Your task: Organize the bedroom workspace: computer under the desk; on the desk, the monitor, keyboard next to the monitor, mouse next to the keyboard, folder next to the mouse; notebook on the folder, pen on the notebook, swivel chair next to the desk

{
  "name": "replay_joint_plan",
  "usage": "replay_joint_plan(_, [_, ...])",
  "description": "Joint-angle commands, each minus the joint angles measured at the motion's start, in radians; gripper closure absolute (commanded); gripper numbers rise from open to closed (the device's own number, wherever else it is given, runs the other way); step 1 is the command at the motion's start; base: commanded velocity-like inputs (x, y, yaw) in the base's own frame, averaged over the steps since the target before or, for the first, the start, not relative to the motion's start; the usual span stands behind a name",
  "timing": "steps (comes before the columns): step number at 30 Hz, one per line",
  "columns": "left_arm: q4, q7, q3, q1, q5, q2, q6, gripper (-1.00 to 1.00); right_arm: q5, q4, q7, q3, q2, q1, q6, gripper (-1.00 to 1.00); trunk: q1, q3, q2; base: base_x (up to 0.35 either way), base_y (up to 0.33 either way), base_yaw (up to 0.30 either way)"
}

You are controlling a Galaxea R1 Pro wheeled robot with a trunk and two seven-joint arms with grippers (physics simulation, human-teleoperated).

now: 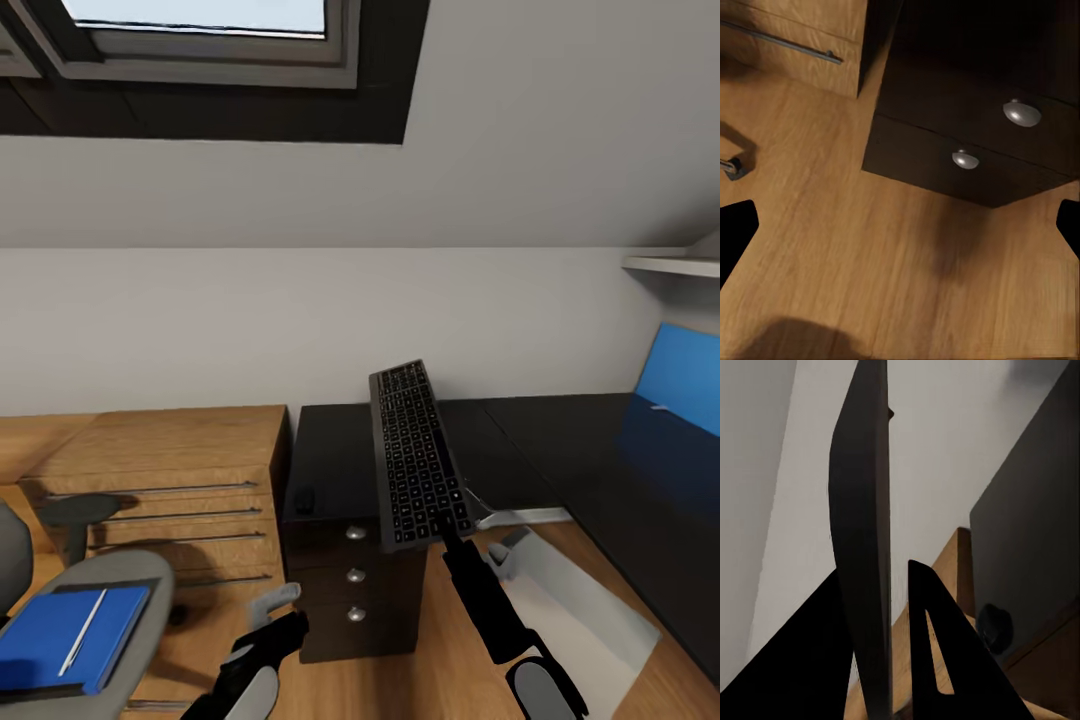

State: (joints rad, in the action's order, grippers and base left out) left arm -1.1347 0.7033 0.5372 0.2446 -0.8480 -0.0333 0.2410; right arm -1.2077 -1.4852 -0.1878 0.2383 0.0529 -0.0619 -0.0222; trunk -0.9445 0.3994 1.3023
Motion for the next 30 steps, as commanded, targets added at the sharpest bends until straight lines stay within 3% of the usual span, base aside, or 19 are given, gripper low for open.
replay_joint_plan(1, [-0.002, 0.007, 0.005, 0.001, -0.004, -0.001, 0.001, -1.00, -0.010, 0.000, -0.003, 0.002, 0.001, -0.001, -0.002, 1.00, 0.000, 0.001, 0.001, 0.000, 0.000, -0.268])
replay_joint_plan(7, [-0.002, 0.007, 0.013, 0.001, -0.005, -0.002, -0.006, -1.00, -0.010, 0.001, -0.002, 0.002, 0.002, -0.001, -0.002, 1.00, 0.000, 0.001, 0.001, -0.032, 0.036, -0.269])
replay_joint_plan(30, [-0.002, 0.007, 0.016, 0.001, -0.007, 0.000, -0.008, -1.00, -0.009, 0.008, 0.000, 0.001, 0.002, -0.001, -0.002, 1.00, 0.000, 0.001, 0.001, -0.048, 0.216, -0.269])
